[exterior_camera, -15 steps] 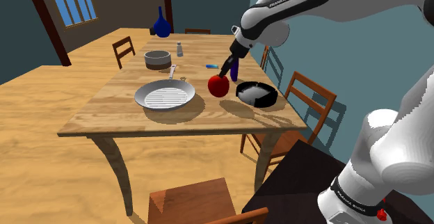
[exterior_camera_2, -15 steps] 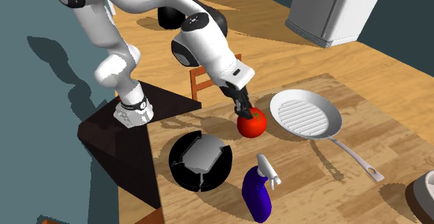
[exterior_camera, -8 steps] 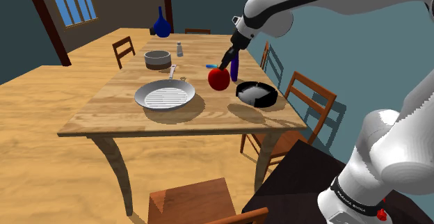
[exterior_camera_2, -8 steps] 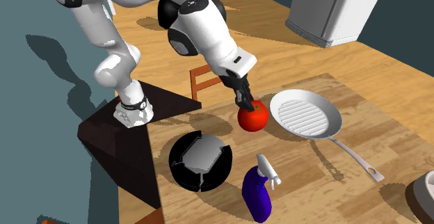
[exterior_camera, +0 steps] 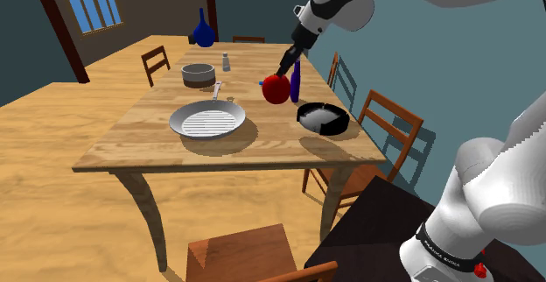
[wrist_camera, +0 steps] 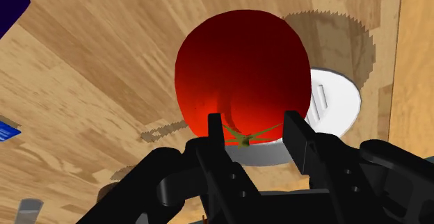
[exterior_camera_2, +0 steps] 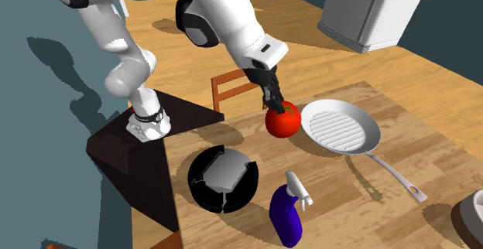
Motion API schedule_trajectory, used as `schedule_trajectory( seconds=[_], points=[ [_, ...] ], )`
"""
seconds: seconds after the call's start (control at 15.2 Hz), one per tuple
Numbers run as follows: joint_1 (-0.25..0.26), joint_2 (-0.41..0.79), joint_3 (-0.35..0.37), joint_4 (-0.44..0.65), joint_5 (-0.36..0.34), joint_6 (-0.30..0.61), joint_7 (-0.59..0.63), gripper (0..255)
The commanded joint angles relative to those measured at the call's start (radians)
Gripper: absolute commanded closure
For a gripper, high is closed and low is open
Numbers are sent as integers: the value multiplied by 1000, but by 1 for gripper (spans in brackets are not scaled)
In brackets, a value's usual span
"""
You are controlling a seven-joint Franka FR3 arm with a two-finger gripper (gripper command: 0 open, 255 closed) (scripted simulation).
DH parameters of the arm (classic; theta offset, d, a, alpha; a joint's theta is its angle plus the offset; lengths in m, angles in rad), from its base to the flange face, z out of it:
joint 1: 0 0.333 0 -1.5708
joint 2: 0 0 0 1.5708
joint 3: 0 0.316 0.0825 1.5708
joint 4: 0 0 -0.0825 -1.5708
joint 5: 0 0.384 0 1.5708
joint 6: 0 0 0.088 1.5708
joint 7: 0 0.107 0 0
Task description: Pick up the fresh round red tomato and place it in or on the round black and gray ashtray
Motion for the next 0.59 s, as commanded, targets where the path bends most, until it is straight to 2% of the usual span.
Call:
schedule_trajectory(
  seconds=[0.0,0.13,0.53],
  points=[
    [-1,-3,2,24,-8,-26,12,255],
    [-1,-5,3,36,-12,-39,17,255],
    [-55,-115,-58,0,-42,-129,-65,255]
  ],
)
